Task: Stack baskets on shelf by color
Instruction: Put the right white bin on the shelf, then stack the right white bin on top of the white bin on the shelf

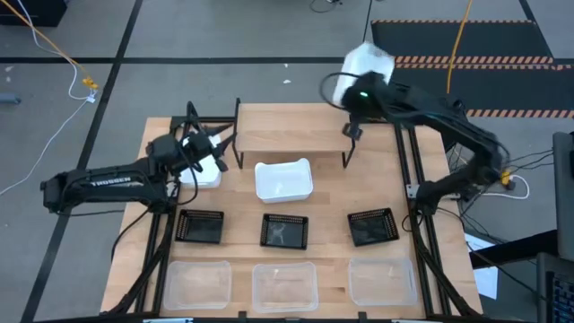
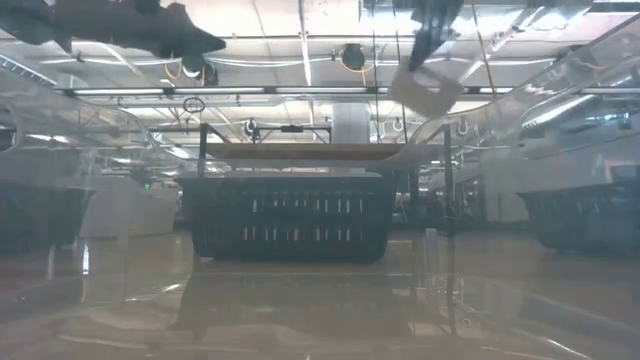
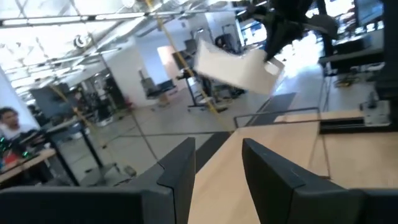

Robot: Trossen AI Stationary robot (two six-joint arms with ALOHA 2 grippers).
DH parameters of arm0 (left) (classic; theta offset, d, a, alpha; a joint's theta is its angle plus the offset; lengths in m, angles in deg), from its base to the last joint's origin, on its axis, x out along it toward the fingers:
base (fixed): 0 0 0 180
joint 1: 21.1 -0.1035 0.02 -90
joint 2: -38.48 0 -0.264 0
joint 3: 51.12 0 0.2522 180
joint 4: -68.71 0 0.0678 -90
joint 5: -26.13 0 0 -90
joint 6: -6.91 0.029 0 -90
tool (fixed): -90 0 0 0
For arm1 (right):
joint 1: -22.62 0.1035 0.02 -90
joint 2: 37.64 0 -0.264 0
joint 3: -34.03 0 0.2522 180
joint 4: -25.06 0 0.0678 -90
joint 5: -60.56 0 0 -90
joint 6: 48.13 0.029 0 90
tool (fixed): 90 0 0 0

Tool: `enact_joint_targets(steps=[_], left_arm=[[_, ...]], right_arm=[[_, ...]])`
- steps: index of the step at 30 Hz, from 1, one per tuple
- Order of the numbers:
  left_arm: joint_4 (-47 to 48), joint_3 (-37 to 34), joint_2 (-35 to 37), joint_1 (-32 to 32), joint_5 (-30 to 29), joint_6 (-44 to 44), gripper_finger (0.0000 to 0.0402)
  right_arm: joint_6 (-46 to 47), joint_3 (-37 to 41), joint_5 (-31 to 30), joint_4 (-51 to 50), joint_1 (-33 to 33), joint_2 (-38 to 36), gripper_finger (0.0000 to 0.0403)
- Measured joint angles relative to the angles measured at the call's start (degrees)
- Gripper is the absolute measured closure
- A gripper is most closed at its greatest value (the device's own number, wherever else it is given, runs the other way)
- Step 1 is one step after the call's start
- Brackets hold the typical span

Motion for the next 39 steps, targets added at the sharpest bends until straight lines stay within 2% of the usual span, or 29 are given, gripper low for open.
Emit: enact_joint_targets(steps=[4,8,13,21,26,32,36,39], left_arm=[[1.4,0.0,-0.4,-1.7,0.0,-1.1,0.0266],[3.1,0.0,-0.4,-2.8,0.0,-0.9,0.0266],[4.2,0.0,-0.4,-4.0,0.0,-2.0,0.0266],[4.2,0.0,-0.4,-3.9,0.0,-8.5,0.0266],[3.9,0.0,-0.4,-3.9,0.0,-9.7,0.0266],[3.1,0.0,-0.4,-3.8,0.0,-11.3,0.0266],[3.9,0.0,-0.4,-3.8,0.0,-11.7,0.0266],[4.7,0.0,-0.4,-3.8,0.0,-11.8,0.0266]], right_arm=[[-1.3,-3.1,6.5,-0.7,0.3,6.6,0.0402],[-3.2,-5.9,9.7,-2.0,2.0,10.6,0.0402],[-0.7,-8.7,11.2,-4.8,3.2,13.4,0.0403],[4.1,-7.0,10.9,-9.7,4.8,13.0,0.0399],[6.2,-6.8,13.6,-10.3,5.2,12.9,0.0368],[6.2,-6.8,13.8,-11.0,5.2,12.8,0.0305],[6.2,-6.7,13.6,-9.7,6.2,10.7,0.0264],[4.3,-6.7,13.3,-8.6,8.9,8.0,0.025]])
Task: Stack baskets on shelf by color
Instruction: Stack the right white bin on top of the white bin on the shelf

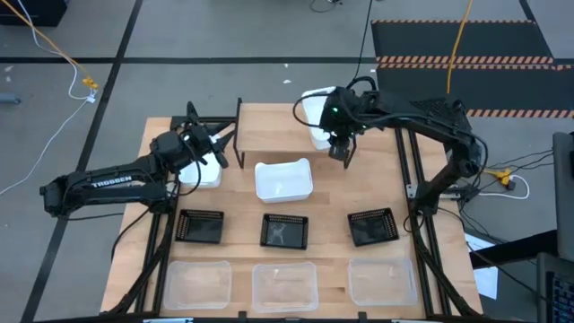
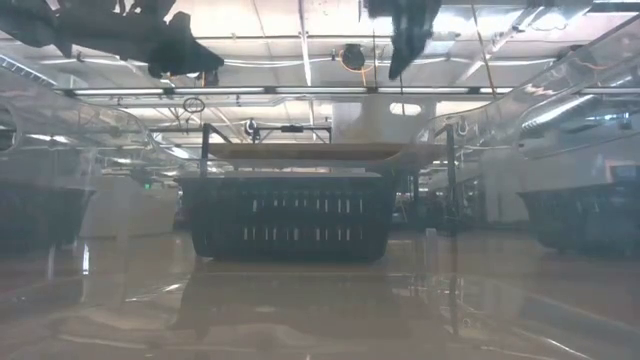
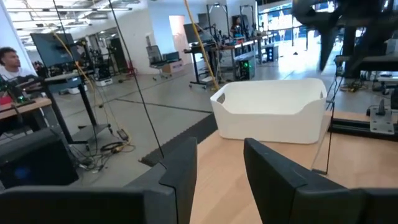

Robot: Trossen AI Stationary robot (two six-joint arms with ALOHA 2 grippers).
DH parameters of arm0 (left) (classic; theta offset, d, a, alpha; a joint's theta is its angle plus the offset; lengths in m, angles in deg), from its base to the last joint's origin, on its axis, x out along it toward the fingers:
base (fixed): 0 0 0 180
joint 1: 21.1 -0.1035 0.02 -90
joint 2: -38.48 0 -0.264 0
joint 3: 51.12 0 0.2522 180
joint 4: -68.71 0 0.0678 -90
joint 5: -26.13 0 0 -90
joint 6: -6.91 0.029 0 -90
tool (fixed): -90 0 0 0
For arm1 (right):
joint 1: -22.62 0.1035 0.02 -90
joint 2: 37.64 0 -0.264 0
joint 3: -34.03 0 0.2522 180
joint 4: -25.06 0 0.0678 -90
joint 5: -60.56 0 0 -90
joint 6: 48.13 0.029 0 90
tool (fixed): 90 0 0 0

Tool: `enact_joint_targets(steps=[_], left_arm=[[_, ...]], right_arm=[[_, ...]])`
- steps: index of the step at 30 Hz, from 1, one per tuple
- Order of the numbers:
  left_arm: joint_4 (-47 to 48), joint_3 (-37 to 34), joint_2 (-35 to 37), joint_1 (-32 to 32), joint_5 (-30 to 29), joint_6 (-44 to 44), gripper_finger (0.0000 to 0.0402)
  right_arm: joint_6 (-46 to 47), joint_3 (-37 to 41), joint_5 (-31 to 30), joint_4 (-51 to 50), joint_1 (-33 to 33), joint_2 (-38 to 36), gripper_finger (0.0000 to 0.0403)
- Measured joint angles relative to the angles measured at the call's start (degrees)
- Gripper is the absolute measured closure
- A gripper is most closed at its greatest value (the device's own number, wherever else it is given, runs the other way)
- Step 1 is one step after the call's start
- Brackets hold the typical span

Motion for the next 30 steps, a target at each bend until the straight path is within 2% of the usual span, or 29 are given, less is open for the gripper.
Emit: enact_joint_targets(steps=[4,8,11,15,19,22,26,30], left_arm=[[0.2,0.0,0.0,0.0,0.0,-0.1,0.0266],[0.4,0.0,0.0,0.1,0.0,0.6,0.0266],[0.2,0.0,0.0,0.2,0.0,0.1,0.0266],[-0.1,0.0,0.0,0.7,0.2,-1.8,0.0266],[0.1,0.0,0.0,2.1,0.2,-2.8,0.0266],[0.9,0.0,0.0,2.9,0.2,-2.2,0.0266],[1.3,0.0,0.0,3.1,0.2,-0.5,0.0266],[1.5,0.0,0.0,3.1,0.2,-0.1,0.0266]], right_arm=[[-7.6,5.0,0.5,4.5,6.0,-4.2,0.025],[-18.7,17.7,0.7,12.5,10.9,-8.1,0.0253],[-23.3,27.9,0.8,21.9,13.4,-9.9,0.0254],[-16.6,37.9,0.9,39.6,15.4,-9.4,0.0254],[-8.5,44.2,8.3,52.9,16.0,-8.2,0.0254],[-7.2,47.0,10.8,57.1,16.2,-7.1,0.0254],[-6.8,50.2,10.8,63.1,16.2,-6.3,0.0254],[-5.7,52.1,8.1,65.7,16.1,-5.5,0.0255]])
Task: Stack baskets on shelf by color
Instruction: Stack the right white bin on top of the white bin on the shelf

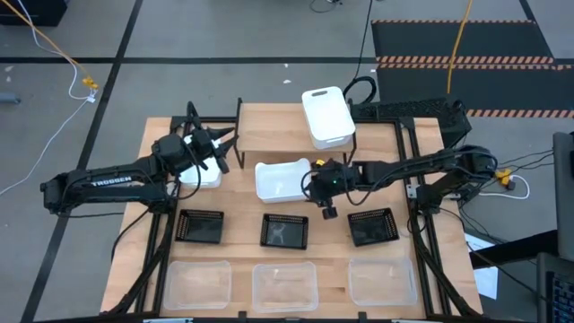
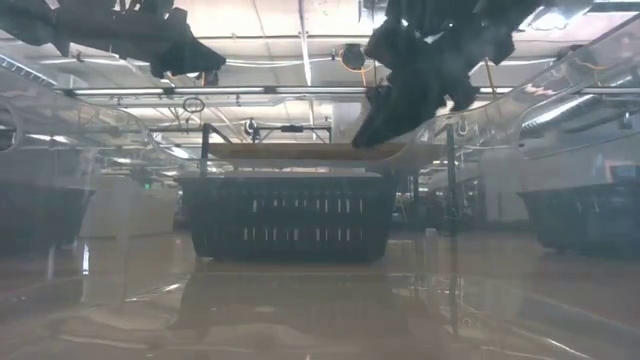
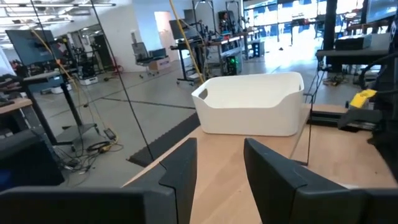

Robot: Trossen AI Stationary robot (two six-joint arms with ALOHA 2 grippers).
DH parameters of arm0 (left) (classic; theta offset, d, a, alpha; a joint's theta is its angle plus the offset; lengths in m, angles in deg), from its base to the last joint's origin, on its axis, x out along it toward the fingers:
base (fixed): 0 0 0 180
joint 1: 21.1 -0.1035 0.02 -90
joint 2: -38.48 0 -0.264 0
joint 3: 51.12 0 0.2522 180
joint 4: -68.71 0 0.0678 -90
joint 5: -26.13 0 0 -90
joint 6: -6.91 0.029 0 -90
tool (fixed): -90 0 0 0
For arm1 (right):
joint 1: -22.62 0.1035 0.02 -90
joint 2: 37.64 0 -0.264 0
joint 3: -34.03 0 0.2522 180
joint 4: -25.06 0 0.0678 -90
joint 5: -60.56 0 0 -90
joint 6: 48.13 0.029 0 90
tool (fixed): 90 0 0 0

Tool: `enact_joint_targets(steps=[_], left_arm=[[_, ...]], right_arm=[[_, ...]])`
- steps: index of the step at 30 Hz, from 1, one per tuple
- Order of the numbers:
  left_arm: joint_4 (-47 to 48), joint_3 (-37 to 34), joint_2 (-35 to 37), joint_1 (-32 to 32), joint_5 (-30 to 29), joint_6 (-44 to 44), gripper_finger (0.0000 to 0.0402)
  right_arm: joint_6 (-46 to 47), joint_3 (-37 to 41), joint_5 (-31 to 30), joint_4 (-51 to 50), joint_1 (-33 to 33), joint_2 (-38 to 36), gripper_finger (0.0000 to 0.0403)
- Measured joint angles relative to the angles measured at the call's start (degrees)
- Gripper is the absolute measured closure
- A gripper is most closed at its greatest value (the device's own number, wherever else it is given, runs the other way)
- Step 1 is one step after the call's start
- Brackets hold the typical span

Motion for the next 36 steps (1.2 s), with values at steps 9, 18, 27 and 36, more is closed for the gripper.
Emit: enact_joint_targets(steps=[9,18,27,36], left_arm=[[-0.1,0.0,0.0,-0.1,-0.1,1.4,0.0266],[-1.1,0.0,0.0,-0.8,-0.3,3.9,0.0266],[-0.7,0.0,0.0,-0.8,-0.3,3.2,0.0266],[-1.6,0.0,0.0,-0.8,-0.3,2.1,0.0266]], right_arm=[[0.3,3.0,-6.2,0.4,-0.4,0.6,0.0256],[-1.6,3.5,-6.2,-5.2,-1.9,0.1,0.0325],[-1.8,3.8,-6.3,-20.4,-2.0,-9.5,0.0377],[8.7,3.6,1.2,-15.7,-2.0,-17.9,0.0326]])
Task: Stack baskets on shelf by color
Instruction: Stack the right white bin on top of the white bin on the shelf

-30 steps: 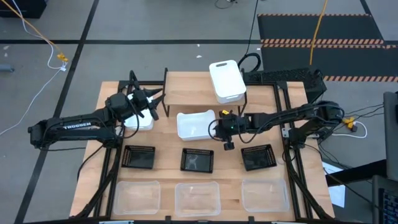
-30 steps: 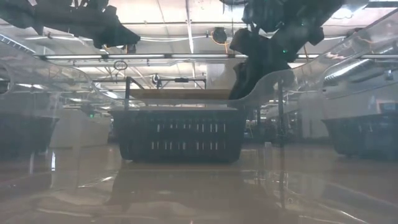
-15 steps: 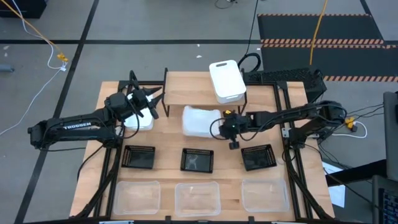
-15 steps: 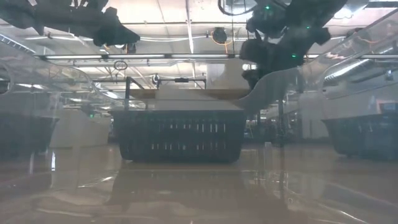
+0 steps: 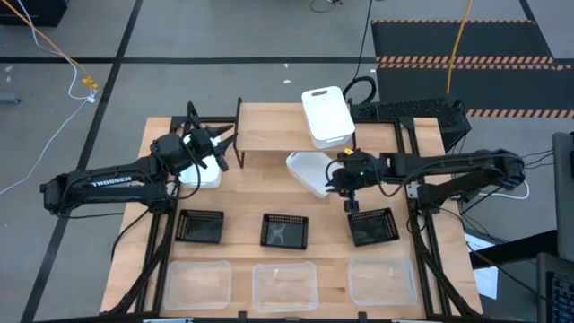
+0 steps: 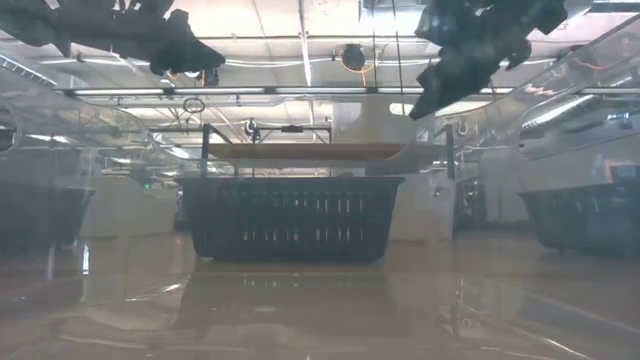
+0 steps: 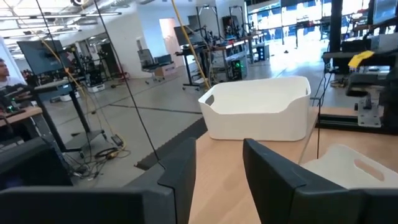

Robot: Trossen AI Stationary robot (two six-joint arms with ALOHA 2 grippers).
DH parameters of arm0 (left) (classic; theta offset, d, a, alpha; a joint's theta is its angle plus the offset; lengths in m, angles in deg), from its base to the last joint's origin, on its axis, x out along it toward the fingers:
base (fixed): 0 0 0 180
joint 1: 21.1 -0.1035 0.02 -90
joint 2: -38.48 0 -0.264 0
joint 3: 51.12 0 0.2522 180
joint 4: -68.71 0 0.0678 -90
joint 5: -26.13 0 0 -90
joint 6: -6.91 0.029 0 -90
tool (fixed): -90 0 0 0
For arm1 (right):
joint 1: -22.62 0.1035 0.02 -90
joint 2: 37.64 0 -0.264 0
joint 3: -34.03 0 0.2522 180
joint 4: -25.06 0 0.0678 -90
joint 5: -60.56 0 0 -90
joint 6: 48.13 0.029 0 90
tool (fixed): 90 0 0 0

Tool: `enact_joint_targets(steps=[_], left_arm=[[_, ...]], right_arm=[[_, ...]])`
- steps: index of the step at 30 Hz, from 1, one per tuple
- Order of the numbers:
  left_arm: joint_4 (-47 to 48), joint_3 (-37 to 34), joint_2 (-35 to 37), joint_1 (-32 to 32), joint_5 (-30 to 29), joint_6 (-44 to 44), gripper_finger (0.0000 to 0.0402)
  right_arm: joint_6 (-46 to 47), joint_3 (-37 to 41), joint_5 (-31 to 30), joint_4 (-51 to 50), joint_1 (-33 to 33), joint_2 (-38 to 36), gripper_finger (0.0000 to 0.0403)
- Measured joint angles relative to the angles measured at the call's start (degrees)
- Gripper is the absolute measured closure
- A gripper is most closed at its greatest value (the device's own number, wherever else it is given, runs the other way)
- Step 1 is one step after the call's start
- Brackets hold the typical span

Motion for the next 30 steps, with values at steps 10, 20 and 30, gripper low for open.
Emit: enact_joint_targets(steps=[10,20,30], left_arm=[[0.4,0.0,0.0,0.1,0.0,0.1,0.0266],[0.6,0.0,0.0,0.1,0.0,0.5,0.0266],[4.1,0.0,0.0,0.1,0.0,-2.9,0.0266]], right_arm=[[-5.9,0.0,-9.6,-7.5,0.3,5.1,0.0254],[-10.7,0.0,-9.9,-7.6,-0.5,9.8,0.0256],[-11.2,0.0,-9.3,-8.9,-0.5,13.6,0.0317]])
